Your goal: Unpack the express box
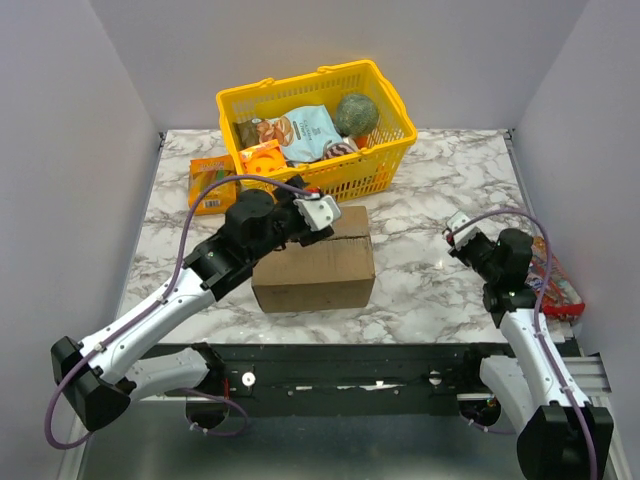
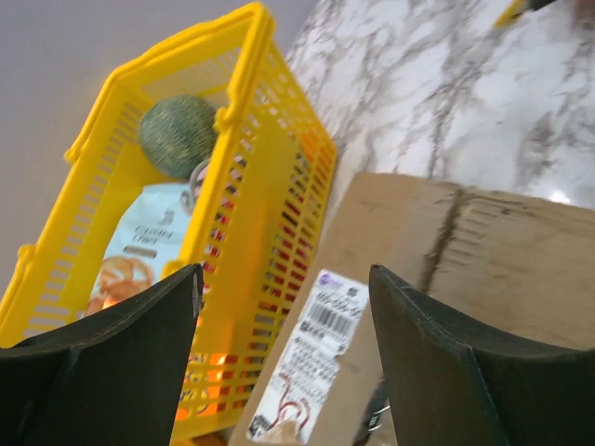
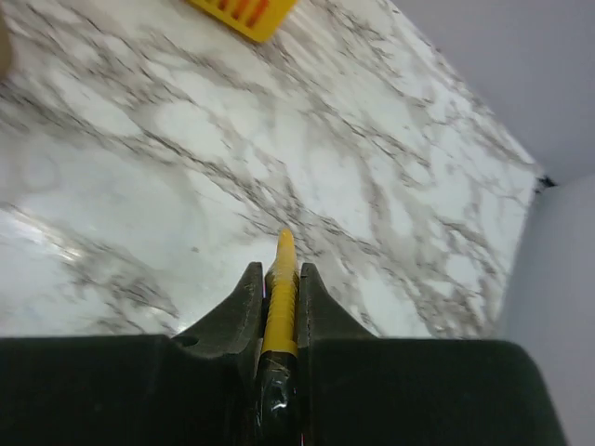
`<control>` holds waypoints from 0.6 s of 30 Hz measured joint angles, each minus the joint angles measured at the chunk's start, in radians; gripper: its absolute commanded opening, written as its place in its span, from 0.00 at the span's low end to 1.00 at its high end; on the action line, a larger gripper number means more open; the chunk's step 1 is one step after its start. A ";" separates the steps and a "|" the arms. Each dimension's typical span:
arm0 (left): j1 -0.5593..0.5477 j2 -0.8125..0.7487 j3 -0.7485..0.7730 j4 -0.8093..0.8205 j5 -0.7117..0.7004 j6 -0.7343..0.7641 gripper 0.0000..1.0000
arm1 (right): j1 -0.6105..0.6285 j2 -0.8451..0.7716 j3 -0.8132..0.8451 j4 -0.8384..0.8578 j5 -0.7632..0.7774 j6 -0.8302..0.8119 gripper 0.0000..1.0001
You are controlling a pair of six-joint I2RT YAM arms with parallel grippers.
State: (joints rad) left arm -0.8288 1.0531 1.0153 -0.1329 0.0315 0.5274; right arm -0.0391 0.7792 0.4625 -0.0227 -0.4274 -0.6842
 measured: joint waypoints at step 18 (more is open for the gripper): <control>0.163 0.055 0.024 0.021 0.002 -0.095 0.83 | 0.000 -0.200 0.116 -0.496 -0.135 -0.407 1.00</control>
State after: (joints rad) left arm -0.6655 1.1084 1.0397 -0.1123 0.0334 0.4324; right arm -0.0391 0.5789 0.5785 -0.5182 -0.5629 -1.0916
